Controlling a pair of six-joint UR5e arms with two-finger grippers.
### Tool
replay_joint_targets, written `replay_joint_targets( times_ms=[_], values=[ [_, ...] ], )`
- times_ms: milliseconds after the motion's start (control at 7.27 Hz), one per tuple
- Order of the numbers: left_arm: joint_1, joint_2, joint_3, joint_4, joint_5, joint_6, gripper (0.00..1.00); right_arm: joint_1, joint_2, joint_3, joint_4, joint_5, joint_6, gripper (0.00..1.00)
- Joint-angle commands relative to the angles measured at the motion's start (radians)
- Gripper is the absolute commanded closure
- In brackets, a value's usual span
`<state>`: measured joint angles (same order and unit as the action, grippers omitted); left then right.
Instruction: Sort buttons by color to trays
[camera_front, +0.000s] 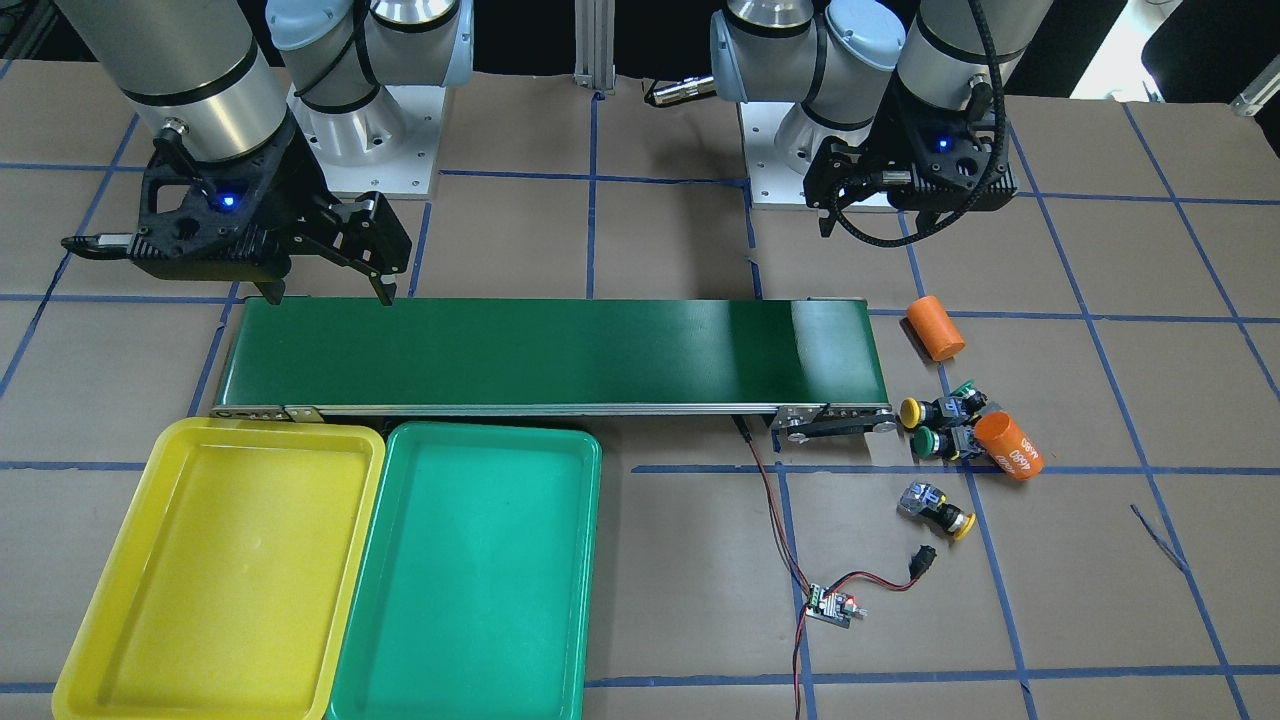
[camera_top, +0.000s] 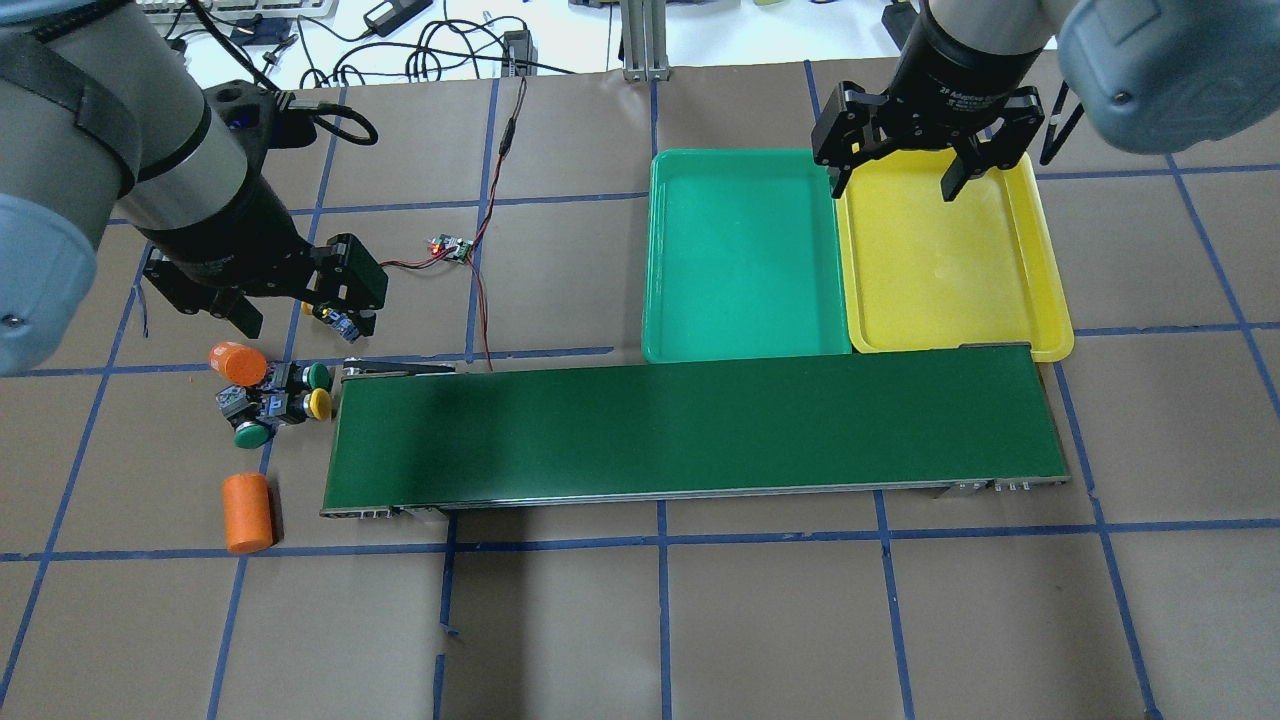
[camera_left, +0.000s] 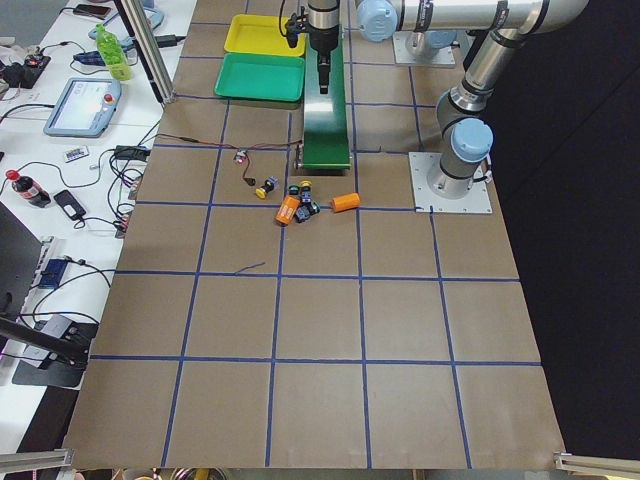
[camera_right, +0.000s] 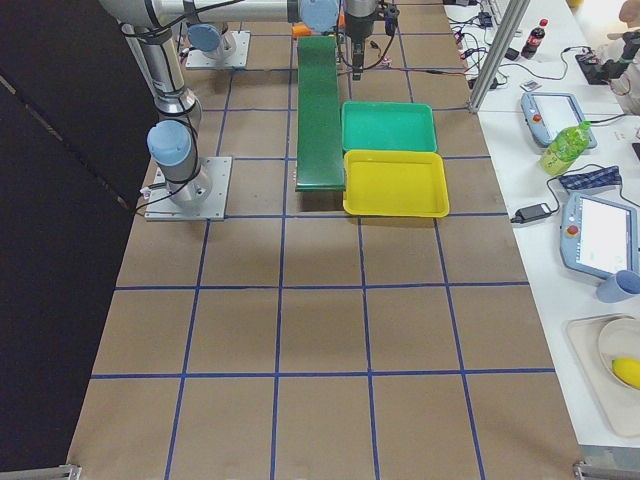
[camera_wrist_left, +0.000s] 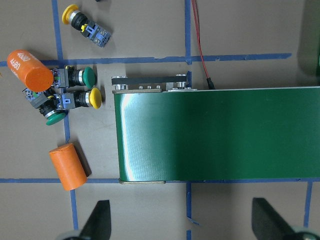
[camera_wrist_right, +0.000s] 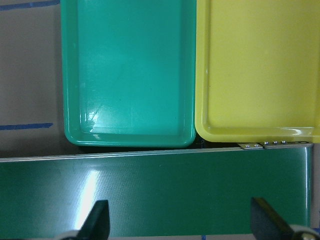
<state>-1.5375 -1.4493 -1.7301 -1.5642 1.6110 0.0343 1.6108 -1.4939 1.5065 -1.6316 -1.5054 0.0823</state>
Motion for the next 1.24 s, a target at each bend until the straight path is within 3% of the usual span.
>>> replay_joint_targets(
  times_ms=[0, 1101],
  values=[
    [-0.001, 0.0, -0.002, 0.001, 0.001, 0.002, 0.0, 0.001, -0.002, 0.0, -0.001, -0.001, -0.001, 0.0],
    [0.0, -0.023, -0.002, 0.059, -0.002, -0.014, 0.0, 0.001, -0.003, 0.0, -0.001, -0.001, -0.001, 0.0]
  ],
)
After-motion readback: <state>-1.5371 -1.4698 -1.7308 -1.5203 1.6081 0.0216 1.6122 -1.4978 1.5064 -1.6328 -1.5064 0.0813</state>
